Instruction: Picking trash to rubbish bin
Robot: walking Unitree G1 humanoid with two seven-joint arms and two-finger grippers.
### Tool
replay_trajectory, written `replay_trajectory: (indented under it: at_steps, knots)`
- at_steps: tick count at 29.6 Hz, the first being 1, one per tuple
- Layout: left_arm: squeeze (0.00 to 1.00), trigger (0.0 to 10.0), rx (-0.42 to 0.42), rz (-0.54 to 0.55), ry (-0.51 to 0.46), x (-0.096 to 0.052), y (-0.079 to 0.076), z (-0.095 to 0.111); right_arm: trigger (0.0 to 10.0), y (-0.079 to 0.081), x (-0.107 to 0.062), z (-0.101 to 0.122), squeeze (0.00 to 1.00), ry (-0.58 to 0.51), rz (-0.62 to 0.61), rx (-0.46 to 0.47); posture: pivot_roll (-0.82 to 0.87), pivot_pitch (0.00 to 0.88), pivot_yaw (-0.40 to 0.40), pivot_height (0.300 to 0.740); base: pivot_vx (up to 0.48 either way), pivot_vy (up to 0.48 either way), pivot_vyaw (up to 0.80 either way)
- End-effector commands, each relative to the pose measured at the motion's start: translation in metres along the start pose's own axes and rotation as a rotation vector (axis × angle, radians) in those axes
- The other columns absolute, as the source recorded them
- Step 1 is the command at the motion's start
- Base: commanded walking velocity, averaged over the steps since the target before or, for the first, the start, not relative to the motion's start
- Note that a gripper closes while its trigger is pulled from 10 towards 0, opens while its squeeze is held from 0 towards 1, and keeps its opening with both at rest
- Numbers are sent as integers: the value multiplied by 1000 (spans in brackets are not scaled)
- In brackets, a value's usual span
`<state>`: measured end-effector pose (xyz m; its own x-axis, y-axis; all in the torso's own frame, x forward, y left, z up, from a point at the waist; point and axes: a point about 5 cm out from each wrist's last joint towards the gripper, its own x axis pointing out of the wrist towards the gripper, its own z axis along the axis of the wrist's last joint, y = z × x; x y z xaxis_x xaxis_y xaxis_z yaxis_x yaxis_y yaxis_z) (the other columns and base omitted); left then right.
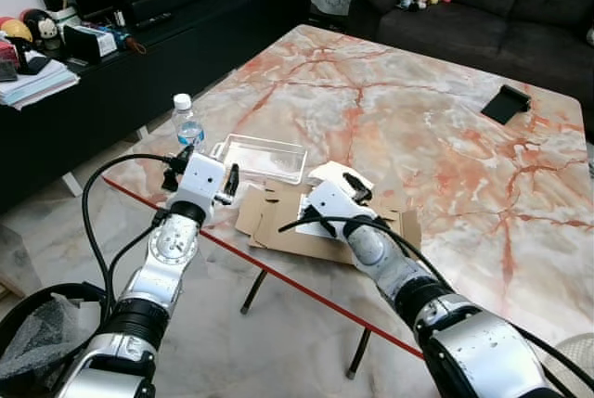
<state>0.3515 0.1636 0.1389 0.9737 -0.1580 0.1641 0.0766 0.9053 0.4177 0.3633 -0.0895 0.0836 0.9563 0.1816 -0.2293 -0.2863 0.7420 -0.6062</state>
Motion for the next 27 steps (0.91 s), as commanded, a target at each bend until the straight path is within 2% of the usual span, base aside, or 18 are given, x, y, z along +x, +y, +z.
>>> replay_trajectory:
  at_steps: [1, 5, 11, 16, 23, 27]
  knots:
    - [0, 10000, 21, -13, -21, 3, 1, 7, 10000, 0, 0, -1, 0, 9, 12, 31, 139, 59, -104, 740, 0, 0, 0]
    - [0, 10000, 14, -21, -23, 3, 0, 7, 10000, 0, 0, 0, 0, 0, 13, 39, 139, 59, -104, 740, 0, 0, 0]
    - [0, 10000, 11, -29, -28, 3, -1, 9, 10000, -2, 0, 0, 0, -8, 7, 102, 130, 42, -97, 740, 0, 0, 0]
    - [0, 10000, -5, -37, -52, 3, -1, 13, 10000, -4, 1, 5, 0, -40, 9, 196, 128, 35, -96, 740, 0, 0, 0]
    - [0, 10000, -4, -38, -58, 4, -2, 15, 10000, -5, 1, 5, 0, -33, 0, 180, 131, 29, -97, 740, 0, 0, 0]
    - [0, 10000, -2, -37, -59, 4, -2, 15, 10000, -9, 2, 4, 0, -22, -33, 131, 134, 28, -97, 740, 0, 0, 0]
